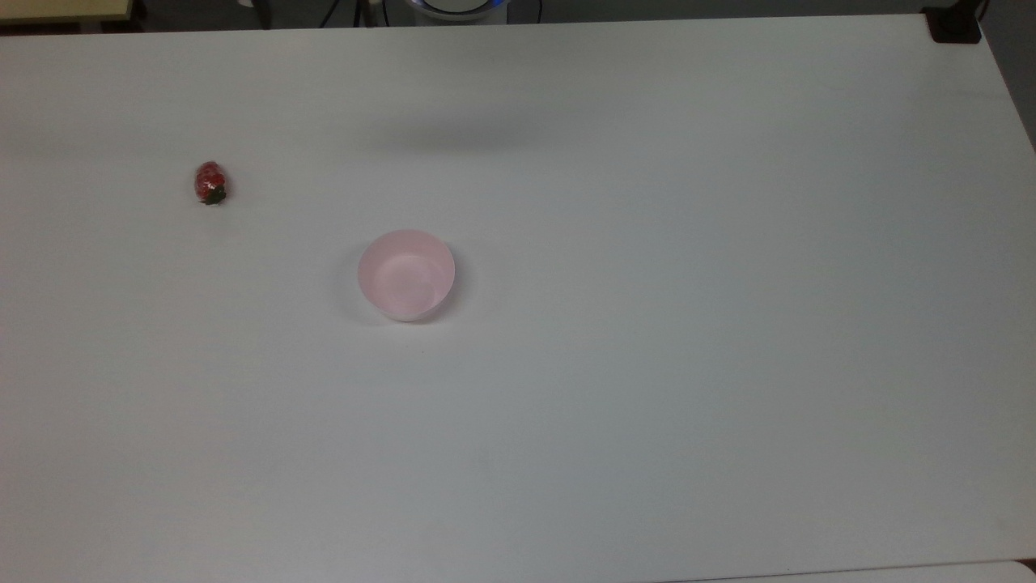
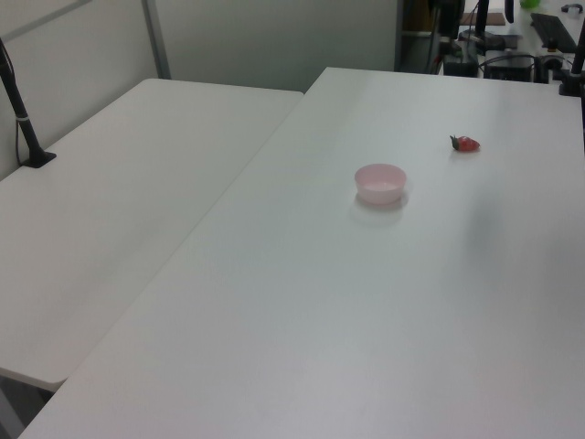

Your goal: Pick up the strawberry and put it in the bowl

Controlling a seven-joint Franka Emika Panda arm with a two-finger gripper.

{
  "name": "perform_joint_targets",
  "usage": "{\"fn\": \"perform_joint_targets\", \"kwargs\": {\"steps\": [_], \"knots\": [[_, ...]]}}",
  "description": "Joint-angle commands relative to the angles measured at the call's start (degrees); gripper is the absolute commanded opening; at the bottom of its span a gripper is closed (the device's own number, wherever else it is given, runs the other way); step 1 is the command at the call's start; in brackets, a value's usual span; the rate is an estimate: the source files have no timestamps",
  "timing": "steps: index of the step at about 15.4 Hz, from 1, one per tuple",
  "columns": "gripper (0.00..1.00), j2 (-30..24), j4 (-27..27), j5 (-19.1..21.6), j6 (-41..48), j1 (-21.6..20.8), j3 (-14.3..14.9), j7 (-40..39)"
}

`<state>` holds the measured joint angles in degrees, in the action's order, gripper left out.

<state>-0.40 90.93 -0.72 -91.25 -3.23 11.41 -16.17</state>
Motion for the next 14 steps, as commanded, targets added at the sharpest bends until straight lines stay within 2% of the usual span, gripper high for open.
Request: {"fn": "perform_joint_targets", "kwargs": {"steps": [1, 2, 4, 7, 9, 14], "knots": [[0.98, -1.3, 2.6, -4.4, 3.4, 3.9, 2.1, -21.2], [0.99, -1.0, 4.6, -6.1, 2.6, 4.8, 3.0, -21.4], [1.0, -1.1, 10.1, -6.6, -4.3, 6.2, 6.0, -21.5], [1.0, -0.7, 21.4, -6.7, -21.2, 6.8, 10.8, -21.5], [1.0, 1.4, 26.1, -6.2, -31.3, 7.3, 12.6, -21.5], [1.0, 9.3, 27.2, -5.7, -36.7, 8.4, 12.5, -21.5]]}}
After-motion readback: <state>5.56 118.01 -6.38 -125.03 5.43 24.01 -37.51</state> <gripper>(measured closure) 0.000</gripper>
